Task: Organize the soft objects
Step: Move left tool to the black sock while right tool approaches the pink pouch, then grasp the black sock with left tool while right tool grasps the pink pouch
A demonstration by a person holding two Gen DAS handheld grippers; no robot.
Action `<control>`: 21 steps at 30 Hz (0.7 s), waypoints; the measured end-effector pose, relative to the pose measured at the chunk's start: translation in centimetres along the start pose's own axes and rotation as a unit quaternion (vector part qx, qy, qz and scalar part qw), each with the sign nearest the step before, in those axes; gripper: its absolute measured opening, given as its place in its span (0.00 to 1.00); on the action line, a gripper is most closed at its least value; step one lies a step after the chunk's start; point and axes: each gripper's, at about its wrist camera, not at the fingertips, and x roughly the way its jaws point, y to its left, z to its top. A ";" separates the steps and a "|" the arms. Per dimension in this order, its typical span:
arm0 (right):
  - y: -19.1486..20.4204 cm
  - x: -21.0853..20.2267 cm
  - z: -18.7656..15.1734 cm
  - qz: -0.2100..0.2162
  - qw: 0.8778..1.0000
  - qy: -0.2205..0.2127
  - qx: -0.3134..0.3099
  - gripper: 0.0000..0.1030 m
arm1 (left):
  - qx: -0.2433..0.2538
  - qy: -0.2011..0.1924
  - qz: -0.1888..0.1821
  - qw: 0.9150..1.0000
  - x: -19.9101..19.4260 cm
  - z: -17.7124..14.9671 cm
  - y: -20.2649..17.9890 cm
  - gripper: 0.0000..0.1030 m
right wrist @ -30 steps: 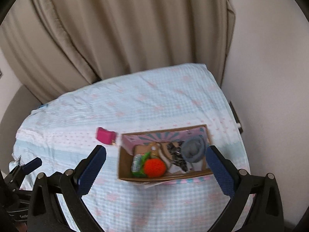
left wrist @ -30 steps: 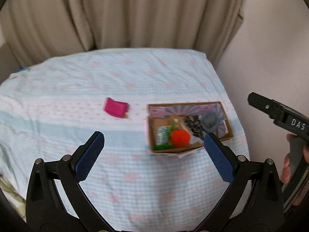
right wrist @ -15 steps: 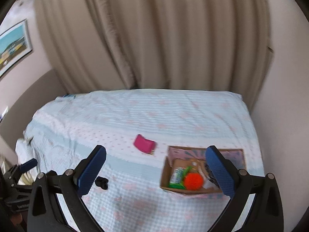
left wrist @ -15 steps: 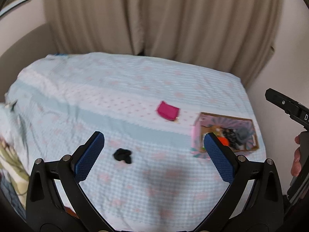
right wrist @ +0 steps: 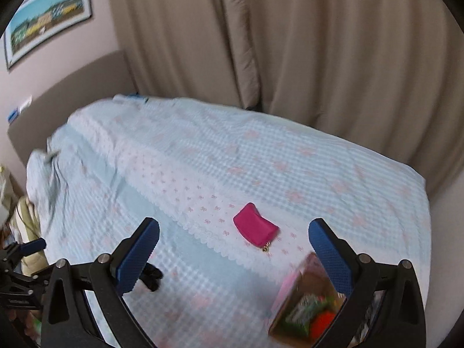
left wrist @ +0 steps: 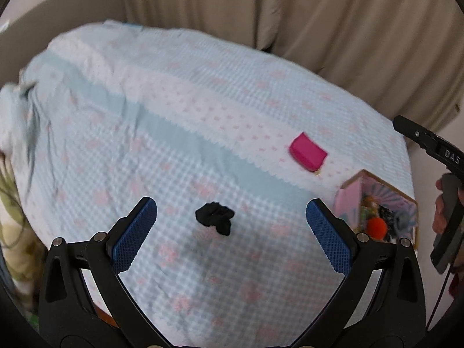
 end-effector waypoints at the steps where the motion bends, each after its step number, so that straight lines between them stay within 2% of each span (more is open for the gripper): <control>1: -0.1 1.1 0.0 0.004 1.000 0.005 -0.006 1.00 | -0.008 0.005 0.003 1.000 1.1 -0.3 0.2 1.00; 7: -0.8 10.0 -0.6 0.023 0.997 0.049 -0.062 1.00 | -0.063 0.040 0.017 0.997 8.4 -2.4 1.1 1.00; 13: -1.4 16.6 -1.2 0.026 0.988 0.095 -0.118 1.00 | -0.111 0.073 0.043 0.990 15.0 -4.7 1.6 0.99; 21: -2.1 24.6 -2.7 0.028 0.967 0.184 -0.172 1.00 | -0.138 0.098 0.077 0.983 20.9 -6.3 2.0 0.92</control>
